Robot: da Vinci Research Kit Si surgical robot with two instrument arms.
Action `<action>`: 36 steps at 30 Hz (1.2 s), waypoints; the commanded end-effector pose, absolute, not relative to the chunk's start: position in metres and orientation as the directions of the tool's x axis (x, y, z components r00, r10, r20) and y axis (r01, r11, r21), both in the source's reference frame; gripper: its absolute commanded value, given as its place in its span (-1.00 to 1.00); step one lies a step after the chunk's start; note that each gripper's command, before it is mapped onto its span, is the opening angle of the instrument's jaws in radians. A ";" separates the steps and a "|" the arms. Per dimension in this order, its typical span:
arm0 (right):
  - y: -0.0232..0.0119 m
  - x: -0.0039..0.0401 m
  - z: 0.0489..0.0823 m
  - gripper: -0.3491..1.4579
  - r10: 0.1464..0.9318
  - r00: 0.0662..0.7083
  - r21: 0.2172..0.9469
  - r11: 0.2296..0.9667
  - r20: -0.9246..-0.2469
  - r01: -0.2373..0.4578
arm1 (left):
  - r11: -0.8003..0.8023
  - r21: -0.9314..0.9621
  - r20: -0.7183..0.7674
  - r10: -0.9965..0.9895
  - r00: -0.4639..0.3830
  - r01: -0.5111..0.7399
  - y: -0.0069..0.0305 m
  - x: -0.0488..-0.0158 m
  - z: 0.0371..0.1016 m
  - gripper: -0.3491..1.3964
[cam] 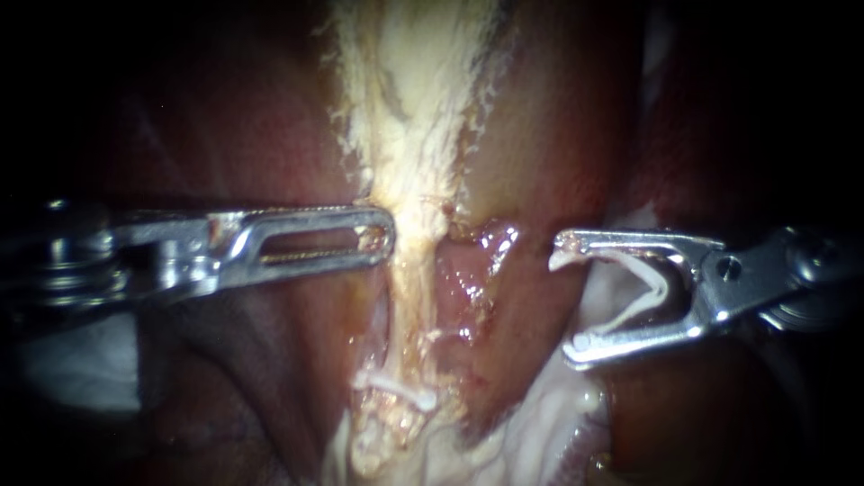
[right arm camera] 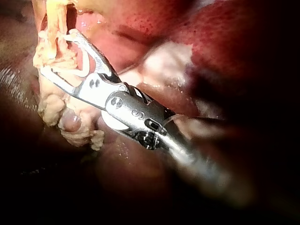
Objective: Clipping second clip left tube
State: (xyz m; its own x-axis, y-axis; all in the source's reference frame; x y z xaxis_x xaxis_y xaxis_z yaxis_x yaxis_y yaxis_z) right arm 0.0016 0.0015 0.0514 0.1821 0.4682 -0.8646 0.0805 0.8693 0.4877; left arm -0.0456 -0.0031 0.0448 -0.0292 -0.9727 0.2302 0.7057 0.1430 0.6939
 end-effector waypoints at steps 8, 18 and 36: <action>0.0015 0.0019 0.0514 0.05 0.468 0.181 0.488 0.869 -0.865 0.081 | 0.141 0.694 0.227 -0.973 -0.029 0.706 -0.0032 -0.0444 0.0433 -1.00; 0.0012 0.0026 0.0515 0.05 0.467 0.180 0.486 0.870 -0.866 0.083 | 0.127 0.684 0.239 -0.969 -0.056 0.718 -0.0026 -0.0408 0.0389 -1.00; -0.0018 0.0083 0.0535 0.05 0.483 0.256 0.521 0.847 -0.837 0.105 | 0.121 0.683 0.243 -0.968 -0.068 0.720 -0.0030 -0.0407 0.0374 -1.00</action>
